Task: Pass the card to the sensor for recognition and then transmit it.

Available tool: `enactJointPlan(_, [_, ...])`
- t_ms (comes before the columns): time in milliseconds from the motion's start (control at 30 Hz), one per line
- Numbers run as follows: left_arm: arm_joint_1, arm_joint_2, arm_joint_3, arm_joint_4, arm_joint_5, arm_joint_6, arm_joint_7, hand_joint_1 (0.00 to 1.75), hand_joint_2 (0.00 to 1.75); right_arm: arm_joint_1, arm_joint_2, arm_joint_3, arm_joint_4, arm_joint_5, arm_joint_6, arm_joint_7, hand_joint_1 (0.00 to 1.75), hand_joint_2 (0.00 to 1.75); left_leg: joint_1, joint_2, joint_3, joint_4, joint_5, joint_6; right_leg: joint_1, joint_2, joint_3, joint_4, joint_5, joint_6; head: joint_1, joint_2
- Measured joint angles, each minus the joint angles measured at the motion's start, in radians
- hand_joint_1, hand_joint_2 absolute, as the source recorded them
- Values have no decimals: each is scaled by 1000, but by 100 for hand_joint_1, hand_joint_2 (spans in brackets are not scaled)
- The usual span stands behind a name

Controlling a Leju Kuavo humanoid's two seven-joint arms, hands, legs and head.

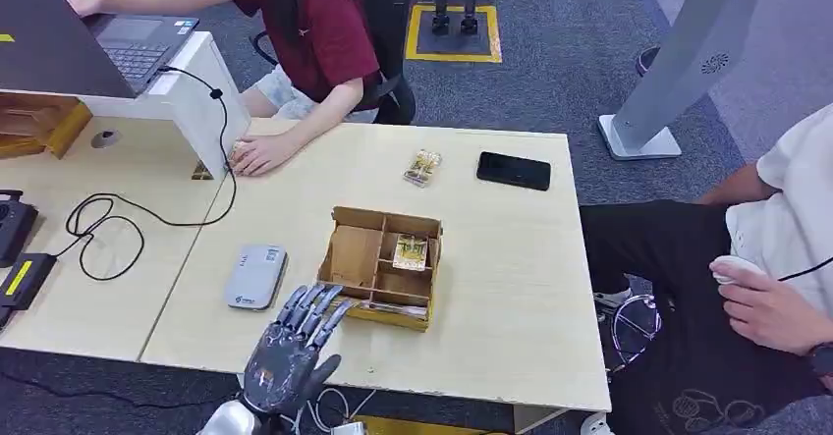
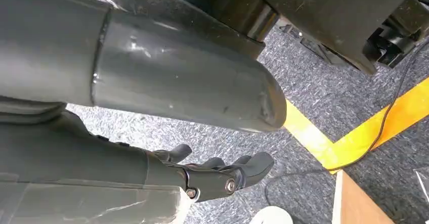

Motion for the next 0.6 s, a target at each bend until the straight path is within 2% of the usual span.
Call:
enactJointPlan(367, [-23, -18, 26, 49, 8, 0, 4, 0, 175, 0, 0, 0, 0, 0, 0, 0, 0, 0, 0, 0, 0, 0, 0, 0, 0, 0, 0, 0, 0, 0, 0, 0])
enactJointPlan(600, [-45, -38, 59, 96, -27, 1, 43, 0, 175, 0, 0, 0, 0, 0, 0, 0, 0, 0, 0, 0, 0, 0, 0, 0, 0, 0, 0, 0, 0, 0, 0, 0])
